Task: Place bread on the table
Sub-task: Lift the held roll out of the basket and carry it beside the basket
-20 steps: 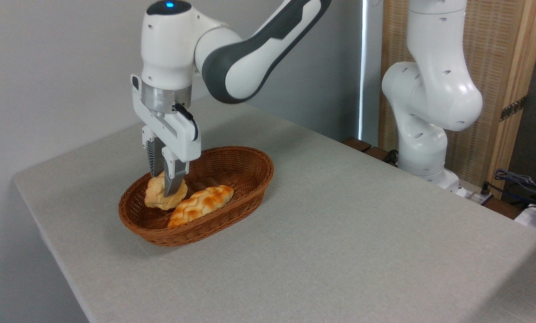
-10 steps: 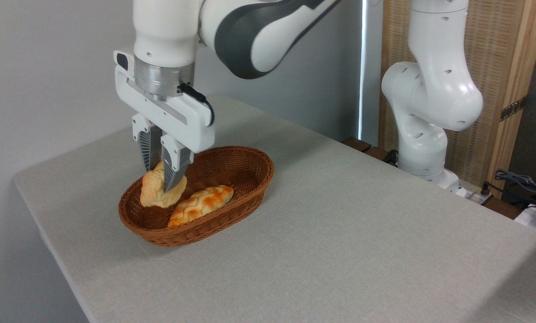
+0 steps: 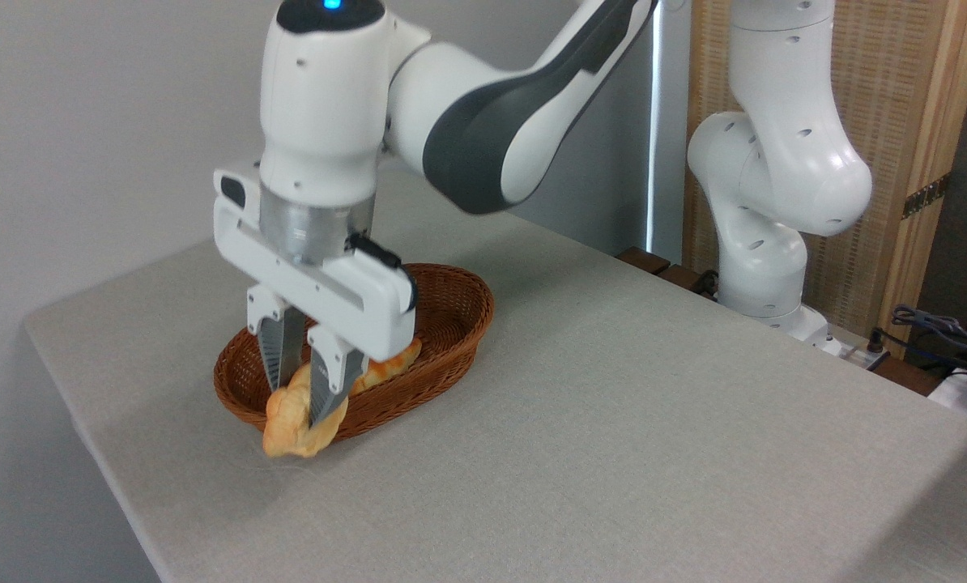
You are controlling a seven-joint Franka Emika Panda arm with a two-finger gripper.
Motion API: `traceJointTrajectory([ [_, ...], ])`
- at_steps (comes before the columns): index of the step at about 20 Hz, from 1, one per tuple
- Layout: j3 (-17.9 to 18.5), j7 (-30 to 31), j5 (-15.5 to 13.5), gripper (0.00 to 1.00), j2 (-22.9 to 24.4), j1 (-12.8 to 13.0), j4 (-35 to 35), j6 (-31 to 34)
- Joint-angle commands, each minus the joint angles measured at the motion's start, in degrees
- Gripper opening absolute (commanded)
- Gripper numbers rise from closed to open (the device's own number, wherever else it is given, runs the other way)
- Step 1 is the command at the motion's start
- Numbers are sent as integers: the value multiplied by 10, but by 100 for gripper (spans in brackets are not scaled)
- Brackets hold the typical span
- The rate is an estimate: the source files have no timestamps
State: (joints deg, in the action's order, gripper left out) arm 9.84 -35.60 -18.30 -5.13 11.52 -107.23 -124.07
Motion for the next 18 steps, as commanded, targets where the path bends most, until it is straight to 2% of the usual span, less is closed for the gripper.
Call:
traceJointTrajectory([
  [1,4,-10,-9,47,-30,2,8,-33],
  [7,3,-12,-5,48,-65,-13,8,-64],
  [9,4,-44,-3,50,-73,-15,6,-63],
  [10,5,-53,-3,54,-77,-16,4,-63],
  [11,5,-56,-2,64,-79,-31,4,-63],
  [13,5,-56,-2,98,-79,-40,4,-61],
  [18,8,-54,33,100,-73,-48,7,-43],
])
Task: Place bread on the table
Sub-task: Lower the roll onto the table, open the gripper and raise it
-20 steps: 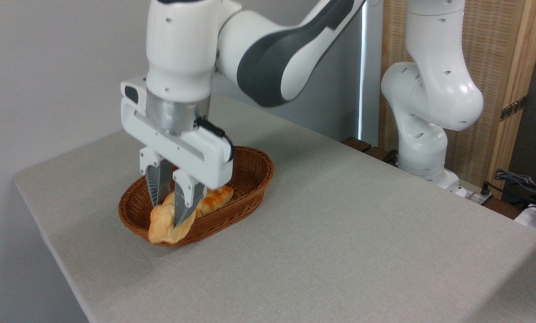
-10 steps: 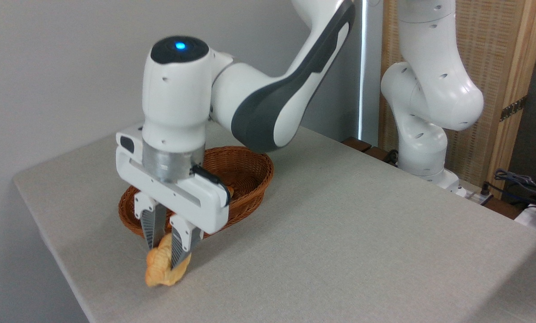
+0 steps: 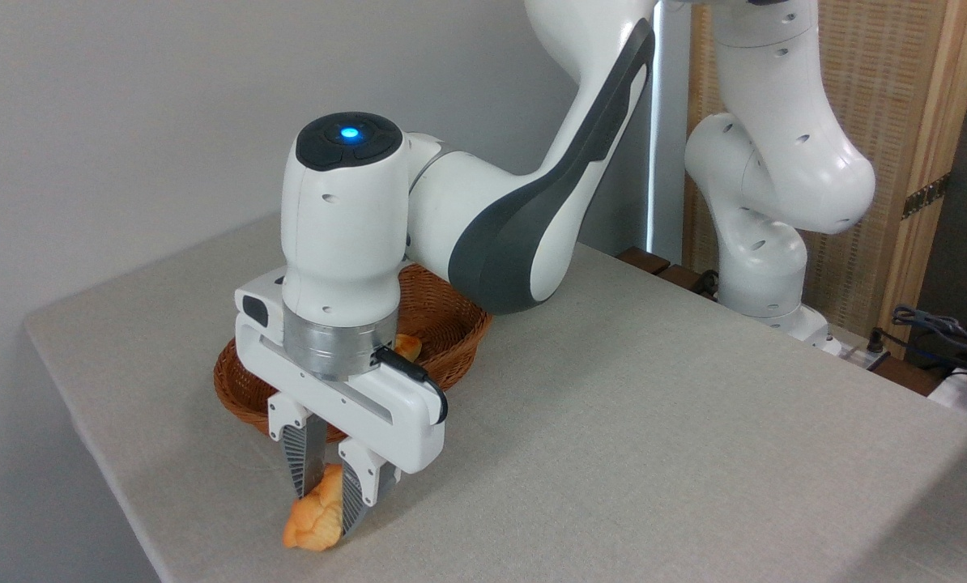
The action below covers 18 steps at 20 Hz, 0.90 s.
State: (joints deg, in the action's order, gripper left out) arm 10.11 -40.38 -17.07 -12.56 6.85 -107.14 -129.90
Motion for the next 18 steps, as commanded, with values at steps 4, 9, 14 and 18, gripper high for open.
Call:
traceJointTrajectory([
  [4,15,-10,46,100,10,-1,8,49],
  [9,39,-19,45,100,18,-3,67,151],
  [14,31,-13,41,100,66,-10,100,235],
  [18,-39,10,48,100,125,-28,104,298],
])
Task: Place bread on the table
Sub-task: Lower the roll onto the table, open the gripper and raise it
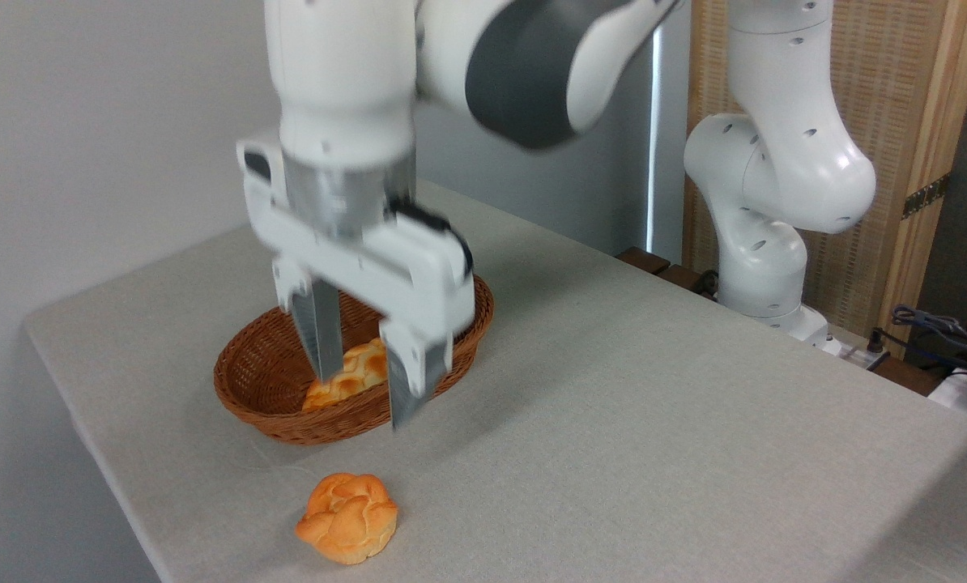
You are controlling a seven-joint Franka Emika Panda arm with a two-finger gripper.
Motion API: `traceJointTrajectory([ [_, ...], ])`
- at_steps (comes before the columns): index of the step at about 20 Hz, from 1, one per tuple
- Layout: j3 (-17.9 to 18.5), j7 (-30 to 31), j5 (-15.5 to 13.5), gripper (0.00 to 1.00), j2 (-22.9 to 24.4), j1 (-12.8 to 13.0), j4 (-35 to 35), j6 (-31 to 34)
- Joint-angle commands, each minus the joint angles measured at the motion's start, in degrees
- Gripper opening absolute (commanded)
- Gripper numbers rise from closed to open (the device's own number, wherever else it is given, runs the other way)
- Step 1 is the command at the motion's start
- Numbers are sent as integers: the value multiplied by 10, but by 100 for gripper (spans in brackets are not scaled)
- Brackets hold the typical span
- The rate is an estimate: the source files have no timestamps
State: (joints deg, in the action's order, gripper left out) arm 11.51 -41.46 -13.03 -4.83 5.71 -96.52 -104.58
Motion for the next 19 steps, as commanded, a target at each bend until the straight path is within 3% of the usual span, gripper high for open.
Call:
traceJointTrajectory([
  [1,-71,37,21,100,54,-18,0,54],
  [4,-125,65,103,100,53,-14,30,91],
  [19,-120,60,107,100,52,-13,31,95],
])
